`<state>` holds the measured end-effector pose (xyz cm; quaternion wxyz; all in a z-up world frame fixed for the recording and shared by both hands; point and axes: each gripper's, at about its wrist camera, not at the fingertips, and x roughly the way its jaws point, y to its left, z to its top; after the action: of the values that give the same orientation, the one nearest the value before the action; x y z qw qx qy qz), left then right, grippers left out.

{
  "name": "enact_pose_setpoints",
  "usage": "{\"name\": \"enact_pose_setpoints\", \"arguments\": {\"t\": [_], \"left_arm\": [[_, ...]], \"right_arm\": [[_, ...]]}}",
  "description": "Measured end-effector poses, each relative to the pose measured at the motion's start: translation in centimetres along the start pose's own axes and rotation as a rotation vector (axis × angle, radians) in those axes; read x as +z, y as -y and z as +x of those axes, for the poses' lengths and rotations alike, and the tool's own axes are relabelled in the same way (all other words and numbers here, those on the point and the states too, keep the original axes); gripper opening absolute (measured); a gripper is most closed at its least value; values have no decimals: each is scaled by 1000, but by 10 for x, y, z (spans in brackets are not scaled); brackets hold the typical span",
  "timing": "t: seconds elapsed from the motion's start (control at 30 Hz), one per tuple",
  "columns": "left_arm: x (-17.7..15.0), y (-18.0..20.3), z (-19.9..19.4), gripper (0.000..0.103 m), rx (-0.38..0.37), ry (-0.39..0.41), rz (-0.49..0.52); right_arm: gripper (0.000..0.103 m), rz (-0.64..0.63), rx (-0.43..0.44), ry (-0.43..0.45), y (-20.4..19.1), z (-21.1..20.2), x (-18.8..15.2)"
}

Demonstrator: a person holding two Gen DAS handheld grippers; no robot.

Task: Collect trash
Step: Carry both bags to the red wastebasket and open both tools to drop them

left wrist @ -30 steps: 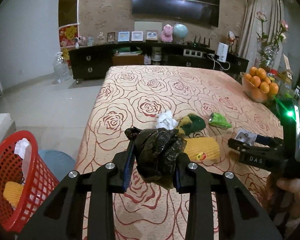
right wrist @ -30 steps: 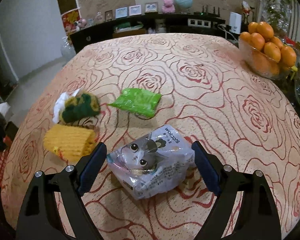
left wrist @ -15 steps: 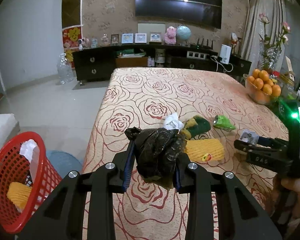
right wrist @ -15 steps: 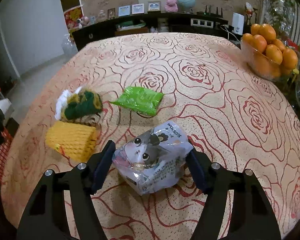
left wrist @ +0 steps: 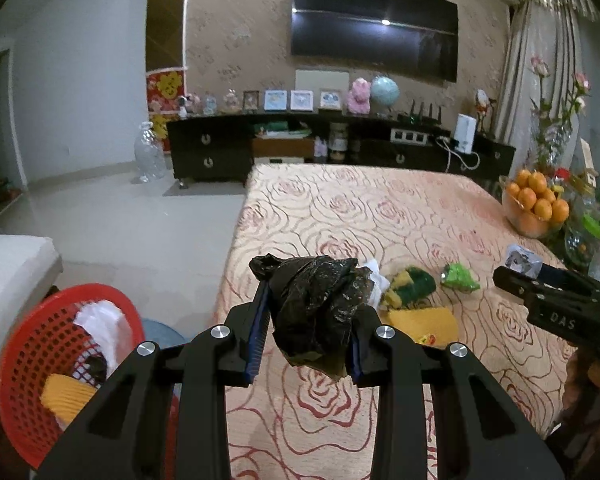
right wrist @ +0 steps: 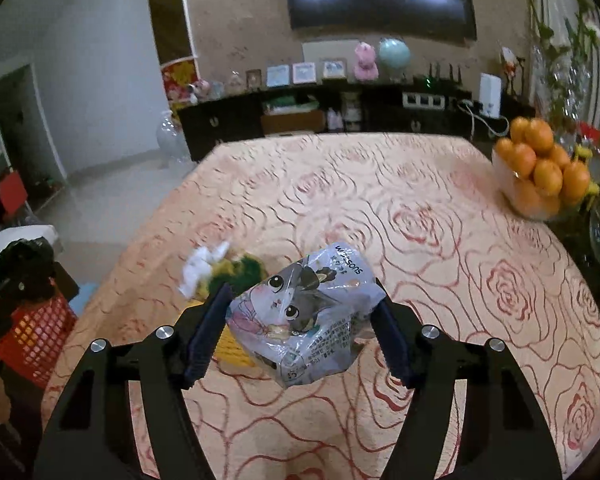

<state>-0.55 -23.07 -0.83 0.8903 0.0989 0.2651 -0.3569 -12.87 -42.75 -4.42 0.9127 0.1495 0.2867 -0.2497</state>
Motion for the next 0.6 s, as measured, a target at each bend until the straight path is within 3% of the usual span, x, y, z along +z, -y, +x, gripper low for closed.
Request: {"name": "enact_pose_setpoints", "arguments": {"t": [0.3,0.6], "left_arm": [[11,-31,-35,30,128,78,-6],[15,-79,-61,30,229,101,-79]], "right_arm": [[66,-48,41,58,-29,-19,11],[66,-91,93,70,-61,-22,16]]}}
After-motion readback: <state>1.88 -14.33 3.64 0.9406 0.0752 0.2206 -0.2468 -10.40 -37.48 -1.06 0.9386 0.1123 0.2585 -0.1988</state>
